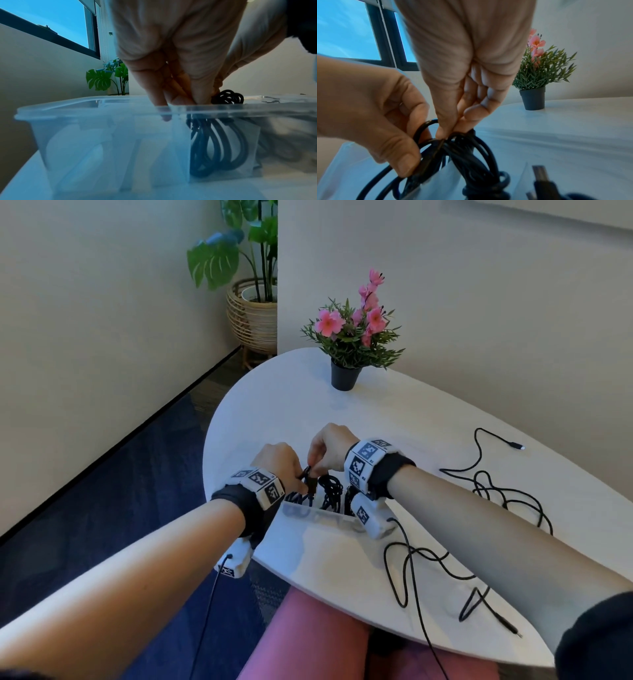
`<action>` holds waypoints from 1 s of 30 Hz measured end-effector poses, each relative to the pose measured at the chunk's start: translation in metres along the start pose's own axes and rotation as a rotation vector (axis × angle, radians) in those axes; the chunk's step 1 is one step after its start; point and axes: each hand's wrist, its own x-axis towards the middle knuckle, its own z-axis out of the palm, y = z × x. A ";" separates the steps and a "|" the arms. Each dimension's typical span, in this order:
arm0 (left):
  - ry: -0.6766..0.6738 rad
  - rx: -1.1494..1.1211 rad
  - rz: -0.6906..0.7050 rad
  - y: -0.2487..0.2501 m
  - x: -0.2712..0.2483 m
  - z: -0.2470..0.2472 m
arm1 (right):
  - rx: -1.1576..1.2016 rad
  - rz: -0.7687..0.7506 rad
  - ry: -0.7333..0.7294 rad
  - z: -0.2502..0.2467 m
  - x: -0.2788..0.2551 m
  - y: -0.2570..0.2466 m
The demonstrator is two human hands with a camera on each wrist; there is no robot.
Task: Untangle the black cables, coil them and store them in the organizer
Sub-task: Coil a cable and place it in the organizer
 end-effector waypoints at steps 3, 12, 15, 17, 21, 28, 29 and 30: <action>0.010 -0.028 -0.014 -0.001 0.000 0.001 | -0.130 0.053 -0.036 -0.002 0.004 -0.009; -0.029 -0.065 -0.086 0.000 0.004 0.007 | -0.238 0.118 -0.073 0.010 0.004 -0.009; -0.038 -0.055 -0.106 -0.001 0.008 0.001 | -0.194 0.029 -0.101 0.003 -0.005 -0.006; -0.011 -0.045 -0.103 -0.003 0.007 0.000 | -0.272 -0.009 -0.123 0.005 -0.004 -0.006; 0.017 -0.075 -0.117 -0.006 0.006 0.002 | -0.434 -0.146 -0.153 0.010 0.000 -0.008; 0.019 -0.134 -0.153 -0.010 0.008 0.003 | -0.465 -0.353 -0.211 0.003 0.002 -0.001; 0.014 -0.150 -0.162 -0.010 0.007 0.003 | -0.452 -0.368 -0.201 0.003 0.002 0.000; 0.007 -0.163 -0.169 -0.010 0.006 0.003 | -0.433 -0.382 -0.178 0.004 0.003 0.002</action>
